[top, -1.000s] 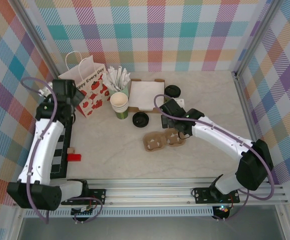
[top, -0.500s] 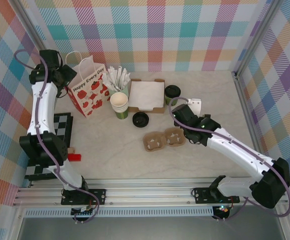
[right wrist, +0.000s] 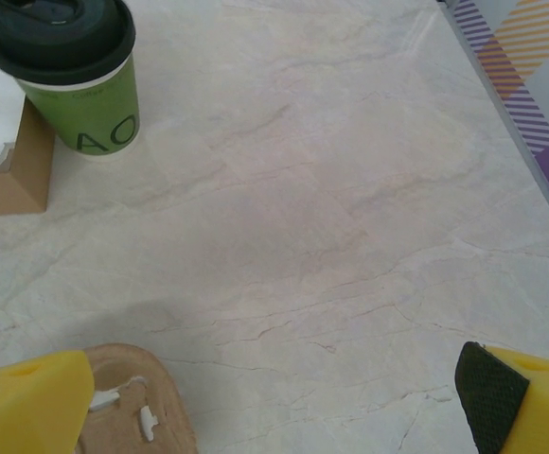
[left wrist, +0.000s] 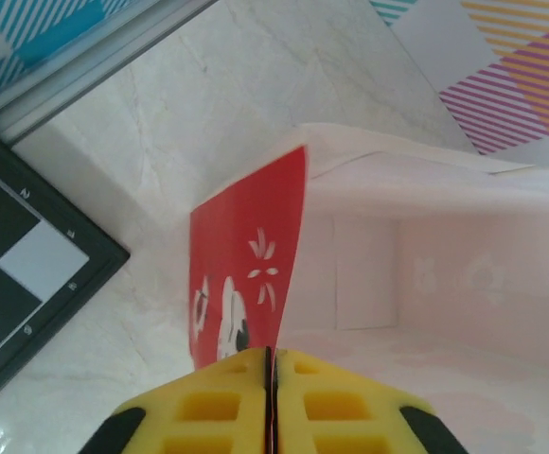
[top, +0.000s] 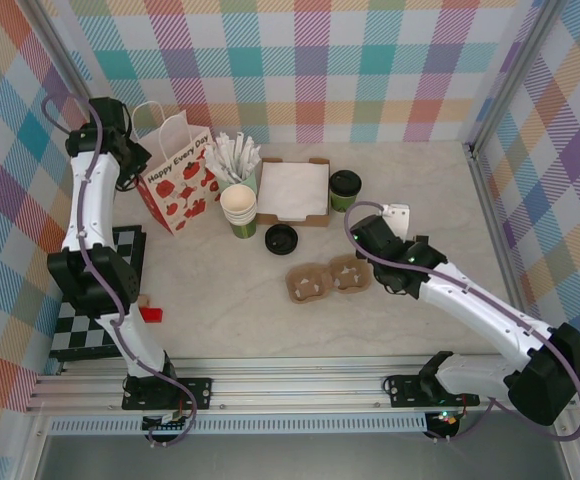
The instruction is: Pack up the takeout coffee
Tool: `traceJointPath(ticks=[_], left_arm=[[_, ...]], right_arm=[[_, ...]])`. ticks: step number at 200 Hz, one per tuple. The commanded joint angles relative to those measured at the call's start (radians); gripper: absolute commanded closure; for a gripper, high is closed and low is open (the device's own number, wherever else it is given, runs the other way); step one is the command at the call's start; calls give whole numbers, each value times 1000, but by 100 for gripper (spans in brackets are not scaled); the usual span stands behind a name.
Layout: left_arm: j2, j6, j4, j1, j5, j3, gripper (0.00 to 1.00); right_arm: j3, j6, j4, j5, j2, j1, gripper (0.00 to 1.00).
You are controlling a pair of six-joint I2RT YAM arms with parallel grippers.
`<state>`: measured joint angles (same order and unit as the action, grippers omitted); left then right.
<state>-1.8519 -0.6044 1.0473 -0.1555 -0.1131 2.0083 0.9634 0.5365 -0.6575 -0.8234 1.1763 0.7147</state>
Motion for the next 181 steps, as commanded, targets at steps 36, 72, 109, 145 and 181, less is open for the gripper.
traceJointPath(ticks=[36,72,109,145,181], left_arm=[[252,-12,12,-5,-73,-186,100],[428,2,29,-5,-116,-306,100],[624,12,106,-4,-138,-461,100],[740,41,240,-4,-188,-496,100],[826,63,315,-4,17,-564,100]], right_arm=[[10,-69,128,207,54,-25,0],[55,-84,116,273,116,-42,0],[59,-74,140,437,130,-88,0],[94,-95,126,532,163,-125,0],[97,-108,99,629,175,-145,0]])
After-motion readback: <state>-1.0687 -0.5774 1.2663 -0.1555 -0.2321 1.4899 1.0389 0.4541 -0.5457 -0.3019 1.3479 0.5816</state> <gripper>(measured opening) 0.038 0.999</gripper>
